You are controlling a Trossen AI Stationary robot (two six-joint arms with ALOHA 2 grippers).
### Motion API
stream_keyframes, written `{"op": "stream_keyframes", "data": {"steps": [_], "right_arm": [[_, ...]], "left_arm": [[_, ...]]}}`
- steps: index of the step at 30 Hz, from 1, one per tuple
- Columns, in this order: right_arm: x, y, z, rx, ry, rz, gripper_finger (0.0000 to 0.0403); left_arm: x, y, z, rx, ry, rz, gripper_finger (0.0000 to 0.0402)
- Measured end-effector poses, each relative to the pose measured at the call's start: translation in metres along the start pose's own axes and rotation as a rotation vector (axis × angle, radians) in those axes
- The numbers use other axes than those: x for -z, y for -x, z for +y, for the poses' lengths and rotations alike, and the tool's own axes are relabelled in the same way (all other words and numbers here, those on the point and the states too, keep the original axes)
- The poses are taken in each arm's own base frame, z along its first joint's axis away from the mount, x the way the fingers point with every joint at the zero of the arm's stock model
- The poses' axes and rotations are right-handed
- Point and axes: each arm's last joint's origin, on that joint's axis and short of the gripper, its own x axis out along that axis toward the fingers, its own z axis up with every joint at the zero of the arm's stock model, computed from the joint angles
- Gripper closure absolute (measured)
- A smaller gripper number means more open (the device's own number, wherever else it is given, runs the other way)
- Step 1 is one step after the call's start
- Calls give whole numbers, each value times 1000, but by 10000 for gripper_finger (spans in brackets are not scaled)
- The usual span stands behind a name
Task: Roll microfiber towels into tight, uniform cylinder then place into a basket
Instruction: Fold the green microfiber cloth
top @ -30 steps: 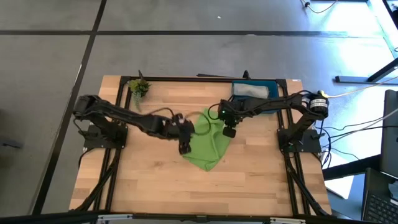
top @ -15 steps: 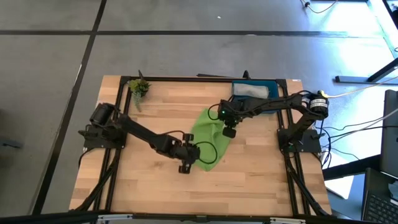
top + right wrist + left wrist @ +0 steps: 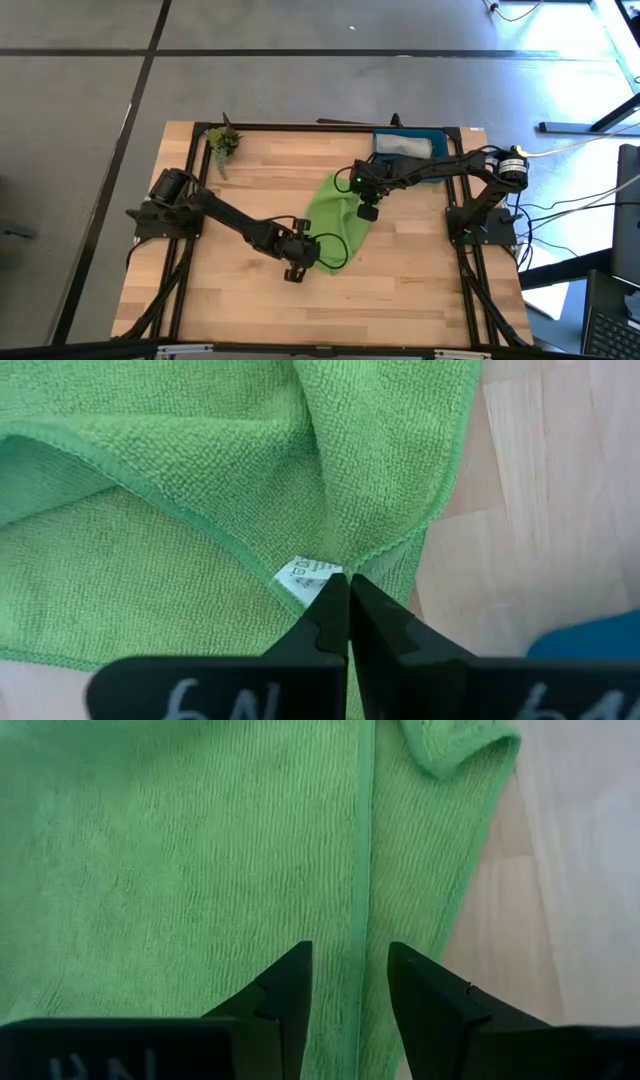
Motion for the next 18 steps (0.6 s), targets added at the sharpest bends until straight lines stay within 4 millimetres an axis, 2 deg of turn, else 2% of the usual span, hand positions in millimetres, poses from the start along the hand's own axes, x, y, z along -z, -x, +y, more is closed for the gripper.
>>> {"op": "stream_keyframes", "data": {"steps": [12, 18], "right_arm": [[0, 0, 0, 0, 3, -2, 398], [-1, 0, 0, 0, 3, -6, 398]], "left_arm": [[4, -5, 2, -82, -14, 28, 283], [6, -5, 2, -91, -17, 48, 332]]}}
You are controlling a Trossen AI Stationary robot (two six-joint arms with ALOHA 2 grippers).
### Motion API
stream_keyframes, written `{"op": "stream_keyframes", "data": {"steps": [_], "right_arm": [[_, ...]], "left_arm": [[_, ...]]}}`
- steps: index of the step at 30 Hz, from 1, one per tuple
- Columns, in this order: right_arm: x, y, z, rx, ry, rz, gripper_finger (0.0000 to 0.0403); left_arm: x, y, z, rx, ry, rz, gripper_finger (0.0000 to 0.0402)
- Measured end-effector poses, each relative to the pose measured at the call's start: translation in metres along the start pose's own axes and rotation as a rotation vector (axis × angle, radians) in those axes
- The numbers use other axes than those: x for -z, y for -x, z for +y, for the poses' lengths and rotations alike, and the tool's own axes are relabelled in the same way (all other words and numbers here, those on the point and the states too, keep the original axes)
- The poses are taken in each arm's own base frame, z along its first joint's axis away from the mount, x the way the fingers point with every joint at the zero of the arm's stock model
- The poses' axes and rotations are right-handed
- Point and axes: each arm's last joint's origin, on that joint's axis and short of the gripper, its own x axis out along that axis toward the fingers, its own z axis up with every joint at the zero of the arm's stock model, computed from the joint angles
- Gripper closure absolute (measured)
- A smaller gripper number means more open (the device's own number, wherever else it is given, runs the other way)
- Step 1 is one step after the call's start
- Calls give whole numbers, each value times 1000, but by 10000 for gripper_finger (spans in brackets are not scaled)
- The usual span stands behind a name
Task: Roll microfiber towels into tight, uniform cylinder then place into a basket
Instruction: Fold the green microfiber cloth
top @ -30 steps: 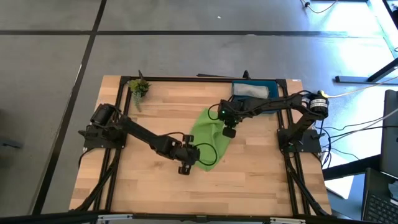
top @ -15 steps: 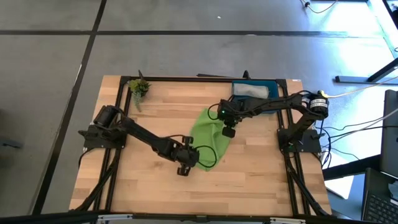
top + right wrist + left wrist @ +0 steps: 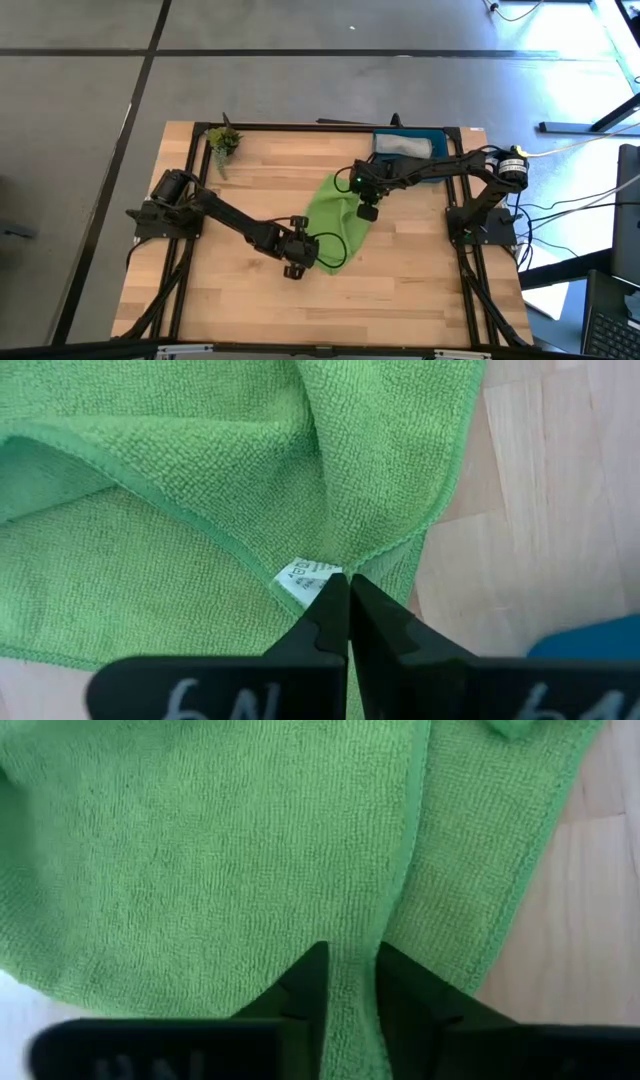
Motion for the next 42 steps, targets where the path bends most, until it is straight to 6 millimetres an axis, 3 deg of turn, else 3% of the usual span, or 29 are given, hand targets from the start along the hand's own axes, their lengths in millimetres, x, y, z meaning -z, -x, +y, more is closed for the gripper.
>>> {"op": "stream_keyframes", "data": {"steps": [5, 10, 15, 21, 25, 34, 42], "right_arm": [[0, 1, 0, 0, 0, 0, 398], [-1, 19, 0, -7, -6, -42, 398], [-4, 47, -1, -27, -54, -134, 398], [-2, 68, 3, -178, -74, -195, 398], [0, 76, 6, -301, -81, -199, 398], [21, 66, 22, -291, -61, -48, 398], [28, 57, 27, -272, -46, -46, 387]], "left_arm": [[1, 0, 1, -4, 45, 14, 395], [-3, 13, 6, -51, 74, -27, 400], [-10, 38, 17, -98, 132, -105, 401], [-15, 67, 28, -114, 234, -181, 401], [-13, 72, 29, -71, 255, -168, 401], [-12, 70, 22, -9, 262, -146, 401], [-12, 69, 22, -5, 260, -142, 401]]}}
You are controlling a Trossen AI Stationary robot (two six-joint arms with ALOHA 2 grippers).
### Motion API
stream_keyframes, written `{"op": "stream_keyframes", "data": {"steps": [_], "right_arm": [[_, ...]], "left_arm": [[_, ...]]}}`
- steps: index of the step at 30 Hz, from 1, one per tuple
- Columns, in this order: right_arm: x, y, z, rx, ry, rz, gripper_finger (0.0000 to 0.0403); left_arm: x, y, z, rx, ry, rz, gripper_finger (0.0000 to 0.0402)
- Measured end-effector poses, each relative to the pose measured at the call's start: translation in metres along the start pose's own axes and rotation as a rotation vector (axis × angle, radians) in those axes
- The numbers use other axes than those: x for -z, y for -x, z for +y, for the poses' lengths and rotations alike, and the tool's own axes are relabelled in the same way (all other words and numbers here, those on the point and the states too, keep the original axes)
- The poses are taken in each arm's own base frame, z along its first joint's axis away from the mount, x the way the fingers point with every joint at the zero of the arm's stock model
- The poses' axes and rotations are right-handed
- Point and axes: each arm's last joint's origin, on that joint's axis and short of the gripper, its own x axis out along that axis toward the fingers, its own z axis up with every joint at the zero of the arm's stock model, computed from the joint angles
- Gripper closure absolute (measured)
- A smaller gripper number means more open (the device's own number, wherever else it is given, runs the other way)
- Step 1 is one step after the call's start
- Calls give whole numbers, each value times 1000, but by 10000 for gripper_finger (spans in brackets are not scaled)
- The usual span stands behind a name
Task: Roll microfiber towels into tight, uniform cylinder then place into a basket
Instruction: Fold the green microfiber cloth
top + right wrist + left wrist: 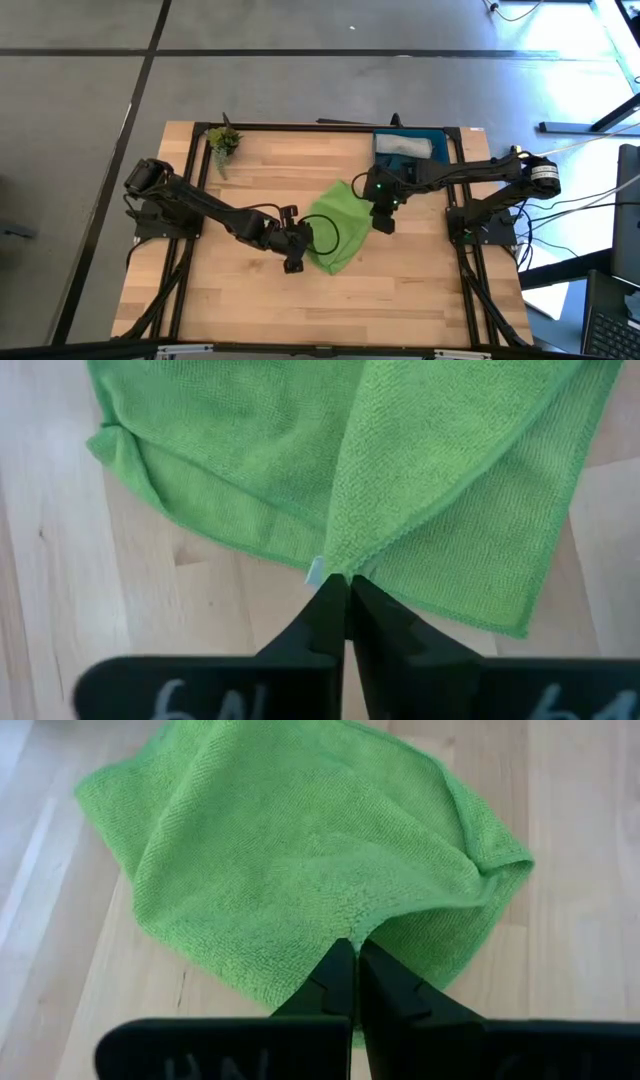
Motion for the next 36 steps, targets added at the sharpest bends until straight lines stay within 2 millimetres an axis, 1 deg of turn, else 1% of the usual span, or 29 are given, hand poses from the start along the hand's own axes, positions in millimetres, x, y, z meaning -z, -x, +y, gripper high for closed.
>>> {"op": "stream_keyframes", "data": {"steps": [5, 12, 15, 18, 21, 23, 27, 31, 33, 36], "right_arm": [[-1, 0, -1, 1, 0, -6, 348], [-2, 1, -4, 53, 26, -24, 269], [-4, 1, -3, 31, 17, -40, 249], [-7, 0, 5, -71, 94, -62, 244], [-8, -5, 26, -142, 269, -125, 243], [-7, -9, 39, -160, 390, -172, 243], [-4, -17, 62, -138, 537, -307, 243], [6, -31, 75, -117, 618, -398, 243], [10, -39, 78, -84, 626, -414, 243], [16, -51, 80, -41, 635, -419, 243]], "left_arm": [[0, 0, 0, 2, 0, 1, 401], [0, 0, 0, 8, 0, 3, 401], [0, 0, 0, 9, 0, 3, 401], [0, 0, 0, 9, 8, 3, 401], [0, 0, 1, 8, 34, 1, 401], [-1, 0, 0, 9, 54, 0, 401], [-3, 0, 1, -17, 103, -29, 402], [-7, 0, 1, -36, 198, -80, 401], [-11, 0, 1, -35, 283, -121, 401], [-15, 0, 0, -19, 364, -162, 401]]}}
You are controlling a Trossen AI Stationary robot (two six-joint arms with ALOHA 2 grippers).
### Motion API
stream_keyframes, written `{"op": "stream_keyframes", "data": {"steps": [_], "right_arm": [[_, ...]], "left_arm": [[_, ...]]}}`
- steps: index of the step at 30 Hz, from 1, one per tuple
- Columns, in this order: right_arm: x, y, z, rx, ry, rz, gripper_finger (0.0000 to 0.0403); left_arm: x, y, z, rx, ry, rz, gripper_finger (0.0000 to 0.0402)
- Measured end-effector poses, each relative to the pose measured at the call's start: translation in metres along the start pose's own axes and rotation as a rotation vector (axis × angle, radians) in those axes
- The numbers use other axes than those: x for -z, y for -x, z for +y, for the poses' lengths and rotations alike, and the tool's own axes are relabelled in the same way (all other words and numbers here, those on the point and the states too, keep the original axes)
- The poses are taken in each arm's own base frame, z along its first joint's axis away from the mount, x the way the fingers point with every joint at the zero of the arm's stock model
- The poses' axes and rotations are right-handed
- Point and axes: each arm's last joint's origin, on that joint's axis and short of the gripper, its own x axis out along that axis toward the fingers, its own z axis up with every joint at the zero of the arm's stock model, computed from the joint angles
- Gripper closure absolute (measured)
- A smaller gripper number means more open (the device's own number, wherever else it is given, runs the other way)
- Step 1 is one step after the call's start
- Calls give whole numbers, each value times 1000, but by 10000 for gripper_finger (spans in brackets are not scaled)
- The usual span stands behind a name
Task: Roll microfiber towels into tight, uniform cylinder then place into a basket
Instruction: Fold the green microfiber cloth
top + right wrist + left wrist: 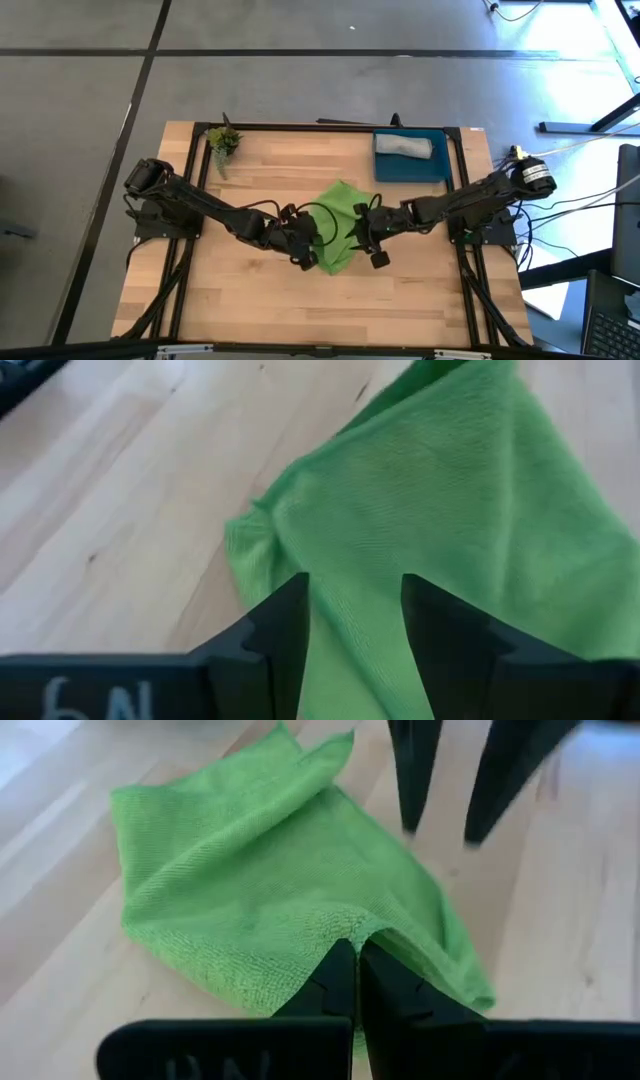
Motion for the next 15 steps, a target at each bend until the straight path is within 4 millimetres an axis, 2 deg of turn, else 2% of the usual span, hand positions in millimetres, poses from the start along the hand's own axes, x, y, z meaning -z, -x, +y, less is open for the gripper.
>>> {"op": "stream_keyframes", "data": {"steps": [9, 15], "right_arm": [[17, -32, 22, 35, 142, 32, 243], [28, -50, 26, 56, 168, 63, 243]], "left_arm": [[-1, 0, -1, 4, 92, -10, 401], [-1, 0, -1, 4, 93, -11, 401]]}}
